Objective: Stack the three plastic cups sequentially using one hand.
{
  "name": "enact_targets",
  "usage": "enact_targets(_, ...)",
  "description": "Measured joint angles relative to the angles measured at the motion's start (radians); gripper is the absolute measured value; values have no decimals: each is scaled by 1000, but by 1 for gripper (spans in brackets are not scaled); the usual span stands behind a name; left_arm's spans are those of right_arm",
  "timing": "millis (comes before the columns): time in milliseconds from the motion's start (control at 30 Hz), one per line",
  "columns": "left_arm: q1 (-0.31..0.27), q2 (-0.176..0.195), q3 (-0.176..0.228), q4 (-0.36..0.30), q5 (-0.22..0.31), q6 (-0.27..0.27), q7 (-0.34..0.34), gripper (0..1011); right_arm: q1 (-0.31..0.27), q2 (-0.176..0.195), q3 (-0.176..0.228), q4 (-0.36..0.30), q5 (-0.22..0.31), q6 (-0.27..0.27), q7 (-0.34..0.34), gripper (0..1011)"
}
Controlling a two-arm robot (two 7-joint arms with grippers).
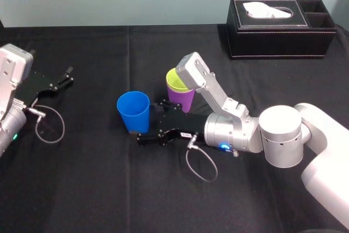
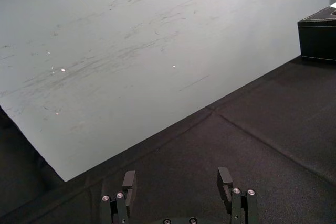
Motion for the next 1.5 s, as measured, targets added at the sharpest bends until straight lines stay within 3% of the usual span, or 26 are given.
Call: enact_targets(1500, 0, 0, 0, 0, 0, 0, 0, 1010, 23, -97, 23, 124, -32, -51, -22, 1003)
